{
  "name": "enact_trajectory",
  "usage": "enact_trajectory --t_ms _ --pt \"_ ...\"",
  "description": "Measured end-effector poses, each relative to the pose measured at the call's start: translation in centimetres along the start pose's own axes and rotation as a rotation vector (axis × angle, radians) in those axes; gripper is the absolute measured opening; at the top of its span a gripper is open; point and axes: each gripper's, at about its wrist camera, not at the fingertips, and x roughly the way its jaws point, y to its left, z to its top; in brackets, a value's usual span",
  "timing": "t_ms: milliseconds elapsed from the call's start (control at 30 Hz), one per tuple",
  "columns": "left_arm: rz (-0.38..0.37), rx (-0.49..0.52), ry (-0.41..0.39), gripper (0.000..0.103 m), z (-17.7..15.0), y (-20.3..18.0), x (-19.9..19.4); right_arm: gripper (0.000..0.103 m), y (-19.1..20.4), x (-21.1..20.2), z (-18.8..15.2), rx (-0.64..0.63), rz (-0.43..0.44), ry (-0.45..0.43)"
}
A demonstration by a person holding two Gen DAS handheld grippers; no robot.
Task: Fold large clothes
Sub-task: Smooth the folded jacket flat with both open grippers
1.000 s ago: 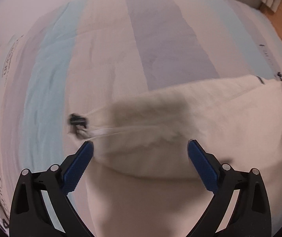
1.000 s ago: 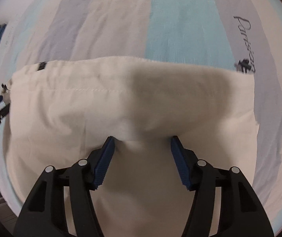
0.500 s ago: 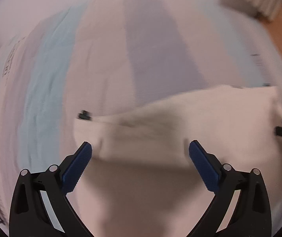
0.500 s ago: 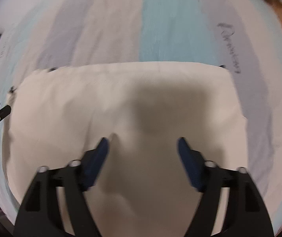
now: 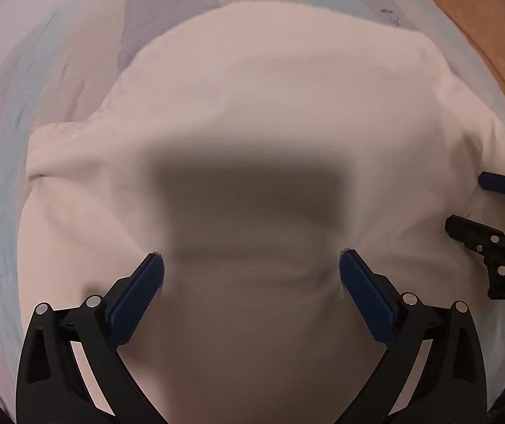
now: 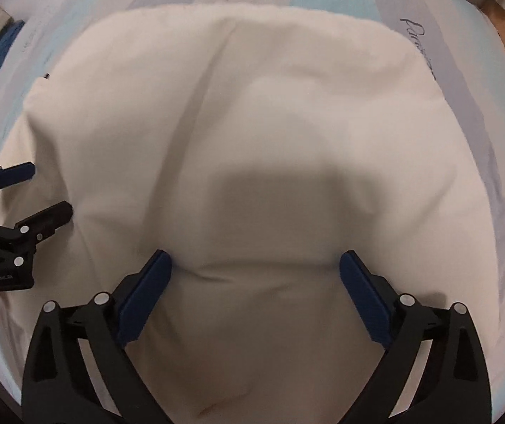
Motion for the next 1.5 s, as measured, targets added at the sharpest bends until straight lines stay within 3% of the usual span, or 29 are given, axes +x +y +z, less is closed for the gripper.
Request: enact_trajectory --t_ms 133,367,633,700,1000,1233,1500 --pt "0.030 0.031 0.012 0.099 -0.5 -0.1 0.9 0.095 0.1 1.2 -0.2 -0.001 0.000 0.010" --pt "0.024 -0.037 -0.013 0.097 -1.3 -0.1 -0.5 0.095 0.5 -0.7 -0.5 0.039 0.006 -0.022" --pt "-0.007 -0.062 -0.082 0.097 -7.7 -0.2 -5.2 0.095 1.8 -5.0 -4.2 0.028 0.001 -0.103" --pt "-0.004 -0.069 -0.104 0.097 -8.1 -0.8 -6.0 0.095 2.2 -5.2 -5.3 0.030 0.000 -0.105" --pt "0.007 -0.079 -0.086 0.098 -10.6 -0.8 -4.1 0.096 0.6 -2.5 -6.5 0.050 0.009 -0.068" --pt "0.021 -0.085 -0.069 0.098 -8.3 0.9 -2.3 0.097 1.0 -0.7 -6.3 0.062 0.017 -0.075" --pt "-0.001 -0.204 -0.115 0.097 -11.2 5.4 -6.4 0.097 1.3 -0.5 -6.8 0.087 0.007 -0.080"
